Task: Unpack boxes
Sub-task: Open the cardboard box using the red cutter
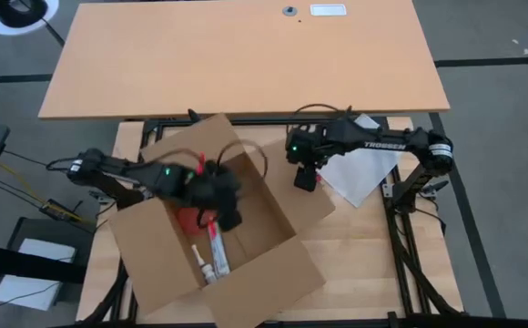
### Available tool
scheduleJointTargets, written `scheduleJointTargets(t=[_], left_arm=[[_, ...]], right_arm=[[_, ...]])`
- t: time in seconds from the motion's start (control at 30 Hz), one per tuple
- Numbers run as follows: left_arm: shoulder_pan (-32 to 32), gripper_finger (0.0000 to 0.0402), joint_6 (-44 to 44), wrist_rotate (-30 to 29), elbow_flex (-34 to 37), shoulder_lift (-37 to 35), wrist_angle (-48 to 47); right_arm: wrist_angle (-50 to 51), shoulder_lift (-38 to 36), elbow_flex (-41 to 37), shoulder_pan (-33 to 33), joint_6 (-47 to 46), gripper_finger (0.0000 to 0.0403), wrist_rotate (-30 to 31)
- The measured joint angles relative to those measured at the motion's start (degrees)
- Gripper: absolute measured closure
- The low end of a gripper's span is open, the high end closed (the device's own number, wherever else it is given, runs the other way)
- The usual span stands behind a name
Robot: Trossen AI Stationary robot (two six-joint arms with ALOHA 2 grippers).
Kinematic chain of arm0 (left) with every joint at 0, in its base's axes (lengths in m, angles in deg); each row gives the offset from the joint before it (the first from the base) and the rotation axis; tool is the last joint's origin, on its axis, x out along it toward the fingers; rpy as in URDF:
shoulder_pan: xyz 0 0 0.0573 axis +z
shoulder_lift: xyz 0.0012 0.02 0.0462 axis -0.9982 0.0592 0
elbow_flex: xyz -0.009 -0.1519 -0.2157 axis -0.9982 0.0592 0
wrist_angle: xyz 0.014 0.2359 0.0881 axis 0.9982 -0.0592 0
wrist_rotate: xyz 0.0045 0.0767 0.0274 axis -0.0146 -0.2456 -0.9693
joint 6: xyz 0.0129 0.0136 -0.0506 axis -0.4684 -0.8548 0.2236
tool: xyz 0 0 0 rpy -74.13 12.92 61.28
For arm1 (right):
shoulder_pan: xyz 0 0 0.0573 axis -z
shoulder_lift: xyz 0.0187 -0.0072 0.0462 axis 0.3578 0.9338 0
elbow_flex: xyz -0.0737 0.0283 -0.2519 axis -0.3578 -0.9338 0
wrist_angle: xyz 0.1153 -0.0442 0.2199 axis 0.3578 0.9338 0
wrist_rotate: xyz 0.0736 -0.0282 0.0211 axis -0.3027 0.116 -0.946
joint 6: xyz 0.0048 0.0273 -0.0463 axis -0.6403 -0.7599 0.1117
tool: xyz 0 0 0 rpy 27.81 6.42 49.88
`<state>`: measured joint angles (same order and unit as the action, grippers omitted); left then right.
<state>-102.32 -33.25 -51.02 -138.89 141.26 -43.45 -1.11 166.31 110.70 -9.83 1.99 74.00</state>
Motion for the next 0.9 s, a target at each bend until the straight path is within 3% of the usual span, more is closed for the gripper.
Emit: scheduleJointTargets(t=[0.2, 0.47, 0.57, 0.9], left_arm=[[-7.4, 0.0245, 18.4, 1.6, 4.9, 0.1, -3.4], [-13.4, 0.0245, 48.3, 7.9, 1.6, 0.0, -22.7], [-14.9, 0.0245, 58.5, 12.3, 1.5, 0.0, -25.9], [-16.8, 0.021, 71.8, 17.6, 2.1, 0.1, -25.6]], right_arm=[[-4.6, 0.0, -7.2, 0.0, -2.3, 0.0195, -2.9], [-5.1, 0.0, -8.3, 0.0, -2.6, 0.0195, -4.0], [-5.8, 0.0, -8.3, 0.1, -3.0, 0.0195, -5.2], [-7.1, 0.0, -8.3, 0.4, -3.5, 0.0188, -5.9]])
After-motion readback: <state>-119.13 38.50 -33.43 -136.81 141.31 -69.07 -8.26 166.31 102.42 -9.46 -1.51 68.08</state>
